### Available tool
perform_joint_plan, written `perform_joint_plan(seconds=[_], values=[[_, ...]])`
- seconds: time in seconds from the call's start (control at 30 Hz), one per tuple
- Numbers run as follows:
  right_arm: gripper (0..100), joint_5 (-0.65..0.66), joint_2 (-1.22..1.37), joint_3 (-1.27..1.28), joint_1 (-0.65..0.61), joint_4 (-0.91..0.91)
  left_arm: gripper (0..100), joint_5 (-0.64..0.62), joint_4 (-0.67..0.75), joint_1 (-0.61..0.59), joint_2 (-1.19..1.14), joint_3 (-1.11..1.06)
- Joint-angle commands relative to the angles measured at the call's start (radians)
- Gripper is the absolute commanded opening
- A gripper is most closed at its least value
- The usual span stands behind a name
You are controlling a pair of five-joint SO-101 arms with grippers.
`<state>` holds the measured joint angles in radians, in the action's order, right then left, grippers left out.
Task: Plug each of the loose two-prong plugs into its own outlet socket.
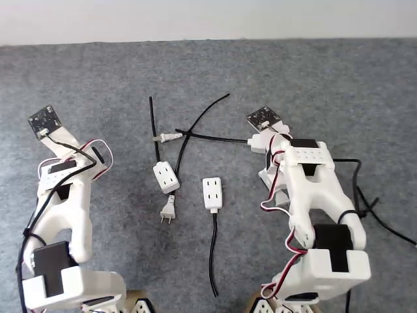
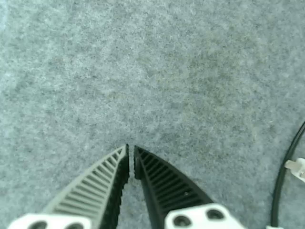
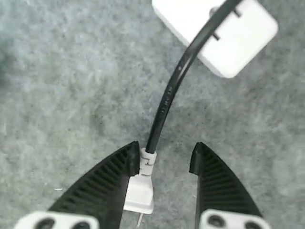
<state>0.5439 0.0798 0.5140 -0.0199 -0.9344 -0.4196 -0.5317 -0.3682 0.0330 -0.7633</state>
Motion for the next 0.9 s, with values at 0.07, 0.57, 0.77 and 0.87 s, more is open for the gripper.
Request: perform_joint_plan(seconds=[0.07, 0.57, 0.77, 0.87], values=[[18.3, -0.005, -0.005, -0.011, -0.036, 0.018, 2, 0.002, -0.003, -0.003, 0.008, 0.042], [18.2, -0.009, -0.005, -0.006, -0.016, 0.010, 2, 0.002, -0.003, -0.003, 0.008, 0.042], [11.5, -0.011, -0.005, -0.005, -0.019, 0.007, 2, 0.002, -0.003, -0.003, 0.008, 0.042], [10.3, -0.011, -0.004, -0.005, -0.019, -0.015, 2, 0.002, -0.003, -0.003, 0.008, 0.042]])
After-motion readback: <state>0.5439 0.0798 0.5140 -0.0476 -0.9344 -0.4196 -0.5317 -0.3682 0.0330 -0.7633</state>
